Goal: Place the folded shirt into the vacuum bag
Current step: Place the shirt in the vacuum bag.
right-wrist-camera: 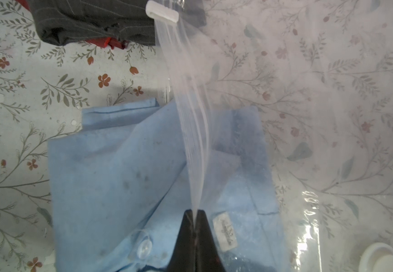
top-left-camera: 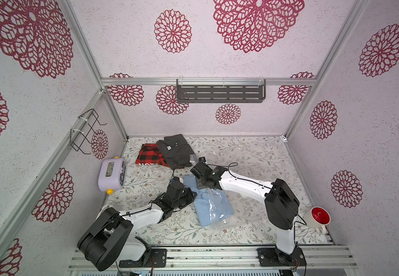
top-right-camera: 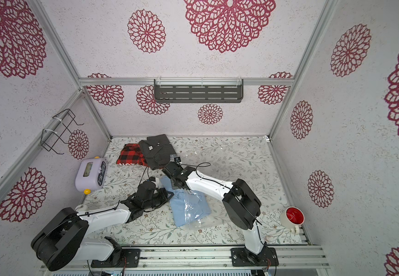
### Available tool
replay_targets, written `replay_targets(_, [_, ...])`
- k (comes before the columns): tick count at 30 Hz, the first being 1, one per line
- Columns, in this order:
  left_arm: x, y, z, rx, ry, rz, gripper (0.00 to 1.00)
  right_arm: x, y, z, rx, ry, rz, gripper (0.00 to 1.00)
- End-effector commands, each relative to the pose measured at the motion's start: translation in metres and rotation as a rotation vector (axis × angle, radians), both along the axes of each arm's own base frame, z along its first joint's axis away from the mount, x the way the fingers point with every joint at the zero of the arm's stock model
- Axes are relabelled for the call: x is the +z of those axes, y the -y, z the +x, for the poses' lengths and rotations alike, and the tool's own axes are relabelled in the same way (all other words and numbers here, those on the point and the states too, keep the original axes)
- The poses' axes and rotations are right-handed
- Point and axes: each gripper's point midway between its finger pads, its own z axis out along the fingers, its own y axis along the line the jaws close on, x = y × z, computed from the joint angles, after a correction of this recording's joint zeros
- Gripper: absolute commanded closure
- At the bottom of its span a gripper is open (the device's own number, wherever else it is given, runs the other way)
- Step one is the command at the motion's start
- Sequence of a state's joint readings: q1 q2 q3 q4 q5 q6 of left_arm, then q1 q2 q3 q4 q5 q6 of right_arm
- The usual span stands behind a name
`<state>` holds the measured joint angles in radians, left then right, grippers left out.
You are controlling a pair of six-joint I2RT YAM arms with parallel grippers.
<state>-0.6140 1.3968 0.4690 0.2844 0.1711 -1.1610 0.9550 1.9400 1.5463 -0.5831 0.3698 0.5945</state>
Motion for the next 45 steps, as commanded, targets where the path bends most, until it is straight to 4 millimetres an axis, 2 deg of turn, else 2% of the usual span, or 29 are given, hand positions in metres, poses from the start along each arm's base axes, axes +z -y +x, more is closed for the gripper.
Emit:
replay_targets(1, [0.019,0.019,0.012,-0.025,0.064,-0.053,0.97,0.011,-0.005,0.003,-0.009,0.024,0.021,1.00])
replay_targets(7, [0.020,0.027,0.025,-0.028,0.089,-0.033,0.97,0.009,-0.004,0.000,-0.012,0.012,0.034,1.00])
replay_targets(14, [0.011,0.033,0.041,-0.013,0.090,-0.001,0.97,0.019,-0.003,-0.001,-0.015,0.024,0.053,1.00])
replay_targets(19, [0.016,0.040,0.051,0.021,0.104,-0.105,0.97,0.026,-0.001,-0.002,-0.026,0.033,0.070,1.00])
replay_targets(26, [0.030,0.053,0.053,0.019,0.130,-0.264,0.96,0.037,0.007,0.000,-0.049,0.052,0.123,1.00])
replay_targets(32, [0.039,0.052,0.054,0.031,0.155,-0.310,0.96,0.041,0.008,0.002,-0.048,0.046,0.167,1.00])
replay_targets(34, [0.035,0.049,0.055,0.037,0.141,-0.288,0.95,0.043,0.008,0.001,-0.044,0.043,0.186,1.00])
replay_targets(38, [0.026,0.058,0.058,0.007,0.103,-0.249,0.95,0.050,0.005,-0.001,-0.031,0.038,0.222,1.00])
replay_targets(45, [0.004,0.055,0.067,0.057,0.073,-0.236,0.96,0.070,0.003,-0.002,-0.023,0.043,0.306,1.00])
